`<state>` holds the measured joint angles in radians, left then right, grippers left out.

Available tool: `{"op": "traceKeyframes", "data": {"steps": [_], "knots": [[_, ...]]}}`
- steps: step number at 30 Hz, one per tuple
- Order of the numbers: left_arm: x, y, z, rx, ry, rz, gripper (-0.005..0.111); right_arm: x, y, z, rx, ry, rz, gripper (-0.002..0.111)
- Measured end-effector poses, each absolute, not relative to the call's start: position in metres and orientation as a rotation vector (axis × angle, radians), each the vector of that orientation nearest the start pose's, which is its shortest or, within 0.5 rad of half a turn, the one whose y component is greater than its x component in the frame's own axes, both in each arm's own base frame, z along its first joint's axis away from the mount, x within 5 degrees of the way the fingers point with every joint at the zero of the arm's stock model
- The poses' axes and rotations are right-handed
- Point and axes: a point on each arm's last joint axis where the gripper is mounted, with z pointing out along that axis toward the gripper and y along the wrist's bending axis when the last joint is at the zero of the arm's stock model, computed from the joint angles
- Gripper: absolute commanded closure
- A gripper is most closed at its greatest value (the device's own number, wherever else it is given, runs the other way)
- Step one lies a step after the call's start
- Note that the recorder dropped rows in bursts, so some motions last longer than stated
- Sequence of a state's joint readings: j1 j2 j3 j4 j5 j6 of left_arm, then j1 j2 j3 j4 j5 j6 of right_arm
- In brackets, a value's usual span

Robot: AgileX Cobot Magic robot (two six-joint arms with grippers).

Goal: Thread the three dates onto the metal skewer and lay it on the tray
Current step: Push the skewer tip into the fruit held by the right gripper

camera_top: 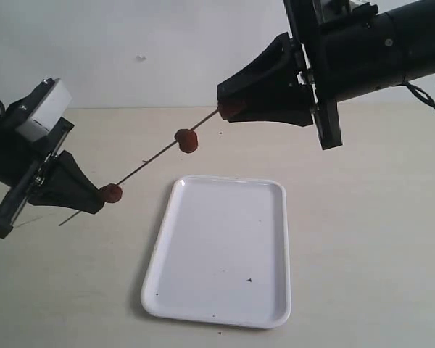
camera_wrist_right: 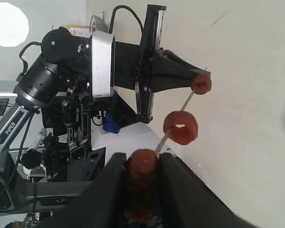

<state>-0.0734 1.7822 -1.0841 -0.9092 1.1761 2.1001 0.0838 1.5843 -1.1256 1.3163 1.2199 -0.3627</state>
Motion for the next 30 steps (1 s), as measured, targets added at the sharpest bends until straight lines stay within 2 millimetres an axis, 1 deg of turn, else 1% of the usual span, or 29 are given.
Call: {"op": "traceKeyframes", "data": {"steps": [10, 20, 26, 30], "knots": [[0.305, -0.105, 0.205, 1.866, 1.585, -0.799, 0.107, 0.297, 0.108, 0.303, 0.105, 2.464, 1.709, 0.085], [0.305, -0.107, 0.206, 1.857, 1.580, -0.801, 0.107, 0.297, 0.108, 0.303, 0.108, 2.464, 1.709, 0.085], [0.304, -0.108, 0.210, 1.853, 1.575, -0.787, 0.107, 0.299, 0.110, 0.308, 0.154, 2.403, 1.782, 0.085], [0.304, -0.109, 0.211, 1.848, 1.574, -0.789, 0.107, 0.299, 0.110, 0.309, 0.160, 2.395, 1.792, 0.085]]}}
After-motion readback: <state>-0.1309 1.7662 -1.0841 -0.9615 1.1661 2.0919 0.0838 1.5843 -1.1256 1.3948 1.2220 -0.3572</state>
